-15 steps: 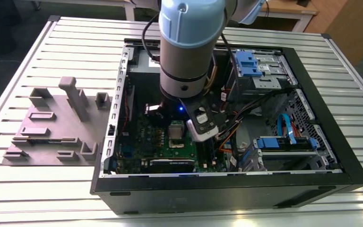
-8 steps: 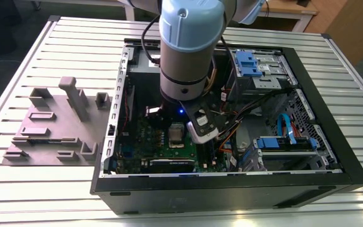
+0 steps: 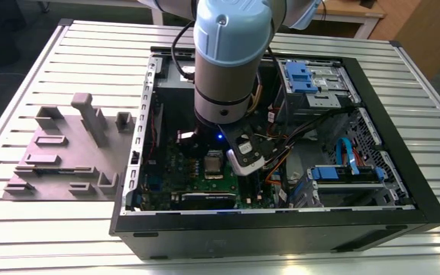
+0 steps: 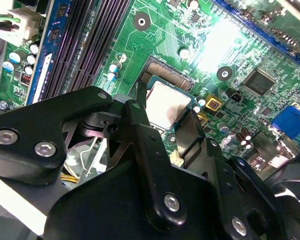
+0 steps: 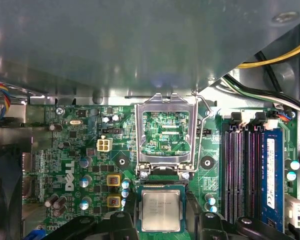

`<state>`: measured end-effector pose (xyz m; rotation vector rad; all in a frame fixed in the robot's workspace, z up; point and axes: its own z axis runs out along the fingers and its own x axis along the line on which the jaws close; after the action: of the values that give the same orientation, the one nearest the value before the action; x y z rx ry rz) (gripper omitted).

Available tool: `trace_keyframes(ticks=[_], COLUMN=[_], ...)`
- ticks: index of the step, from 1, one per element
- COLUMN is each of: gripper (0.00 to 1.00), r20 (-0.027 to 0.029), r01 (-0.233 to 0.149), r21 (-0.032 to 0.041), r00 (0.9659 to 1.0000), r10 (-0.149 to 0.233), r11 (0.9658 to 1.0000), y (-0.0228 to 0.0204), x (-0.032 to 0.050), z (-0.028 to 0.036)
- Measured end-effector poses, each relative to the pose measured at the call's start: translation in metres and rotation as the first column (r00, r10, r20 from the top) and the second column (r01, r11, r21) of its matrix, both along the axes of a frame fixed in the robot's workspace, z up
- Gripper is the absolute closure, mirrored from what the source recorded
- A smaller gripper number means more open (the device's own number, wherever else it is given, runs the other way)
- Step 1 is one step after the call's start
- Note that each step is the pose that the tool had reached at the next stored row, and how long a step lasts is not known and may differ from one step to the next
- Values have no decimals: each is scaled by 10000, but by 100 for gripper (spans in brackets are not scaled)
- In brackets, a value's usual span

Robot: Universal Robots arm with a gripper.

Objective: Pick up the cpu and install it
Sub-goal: 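Place the cpu into insertion slot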

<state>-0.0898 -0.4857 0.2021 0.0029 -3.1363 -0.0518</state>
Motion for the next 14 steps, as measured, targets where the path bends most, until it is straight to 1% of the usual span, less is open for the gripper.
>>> trace_keyframes(ticks=[2, 9, 14], gripper=[53, 53, 53], r20=[0, 0, 1], r01=[0, 1, -1], r21=[0, 1, -1], r00=[10000, 10000, 10000], r10=[0, -1, 1], r11=[10000, 10000, 10000], y=[0, -1, -19], x=[0, 0, 0], z=[-1, -33, -50])
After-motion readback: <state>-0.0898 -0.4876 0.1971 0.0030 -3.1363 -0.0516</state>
